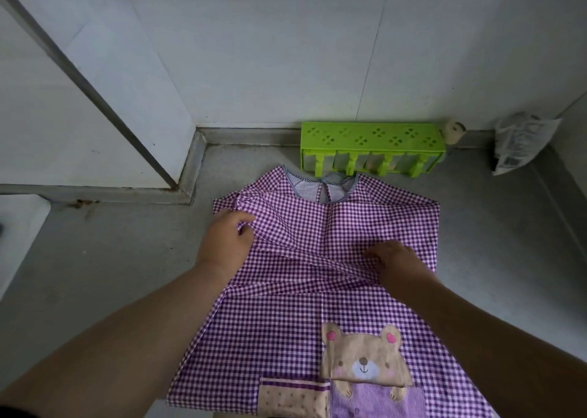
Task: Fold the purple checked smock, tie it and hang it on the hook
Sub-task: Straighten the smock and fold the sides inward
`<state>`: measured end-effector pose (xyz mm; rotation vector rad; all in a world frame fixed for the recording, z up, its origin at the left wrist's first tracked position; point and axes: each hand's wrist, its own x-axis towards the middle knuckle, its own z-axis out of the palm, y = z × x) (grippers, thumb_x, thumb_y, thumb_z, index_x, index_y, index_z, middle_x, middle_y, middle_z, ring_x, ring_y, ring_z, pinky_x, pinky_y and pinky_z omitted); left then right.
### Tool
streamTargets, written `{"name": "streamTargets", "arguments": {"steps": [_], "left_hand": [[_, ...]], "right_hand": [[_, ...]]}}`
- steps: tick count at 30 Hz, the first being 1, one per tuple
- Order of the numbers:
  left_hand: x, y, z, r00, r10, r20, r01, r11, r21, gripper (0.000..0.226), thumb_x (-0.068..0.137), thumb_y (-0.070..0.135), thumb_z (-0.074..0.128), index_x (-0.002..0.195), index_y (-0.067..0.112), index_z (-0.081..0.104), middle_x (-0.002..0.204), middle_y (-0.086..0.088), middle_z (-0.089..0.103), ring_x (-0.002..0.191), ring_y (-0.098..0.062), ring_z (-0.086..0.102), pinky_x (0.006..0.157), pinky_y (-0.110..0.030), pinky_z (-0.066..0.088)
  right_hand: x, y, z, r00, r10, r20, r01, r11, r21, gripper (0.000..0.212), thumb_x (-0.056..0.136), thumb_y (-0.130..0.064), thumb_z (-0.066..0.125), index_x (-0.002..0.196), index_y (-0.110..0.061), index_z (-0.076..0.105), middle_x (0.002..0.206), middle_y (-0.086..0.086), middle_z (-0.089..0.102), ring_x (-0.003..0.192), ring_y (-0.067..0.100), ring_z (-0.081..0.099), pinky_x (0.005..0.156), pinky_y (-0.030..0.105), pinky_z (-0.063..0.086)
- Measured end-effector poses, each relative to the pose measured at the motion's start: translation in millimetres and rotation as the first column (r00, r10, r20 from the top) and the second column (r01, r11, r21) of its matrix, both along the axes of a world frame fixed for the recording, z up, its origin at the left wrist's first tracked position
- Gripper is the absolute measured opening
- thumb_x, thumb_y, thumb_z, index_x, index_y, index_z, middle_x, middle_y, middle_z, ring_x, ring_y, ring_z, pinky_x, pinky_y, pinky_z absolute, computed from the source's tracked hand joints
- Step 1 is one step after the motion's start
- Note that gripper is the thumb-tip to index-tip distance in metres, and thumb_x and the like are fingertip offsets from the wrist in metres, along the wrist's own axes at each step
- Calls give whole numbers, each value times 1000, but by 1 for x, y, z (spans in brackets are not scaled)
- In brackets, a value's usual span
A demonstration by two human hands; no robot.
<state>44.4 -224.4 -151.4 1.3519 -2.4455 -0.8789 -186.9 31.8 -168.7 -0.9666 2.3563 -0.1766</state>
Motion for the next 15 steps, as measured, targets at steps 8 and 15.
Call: {"name": "streamTargets", "arguments": {"steps": [8,15], "left_hand": [[30,-8,-17,945,-48,322,72,995,-64,29,102,30,61,129,26,70,124,-2,67,99,-21,67,87,-38,58],[35,-9,-24,883,-74,464,158,977,-144,21,99,37,61,115,26,69,122,-4,64,102,-23,63,86,-37,56]], "right_hand": [[-13,15,-4,966,161,-203,-115,969,218,116,67,-85,63,159,-41,7,170,5,4,155,33,11,123,55,16],[-15,16,-15,965,203,-165,-164,961,224,121,69,-87,58,159,-41,-8,170,7,-12,157,32,-5,124,59,14]]}}
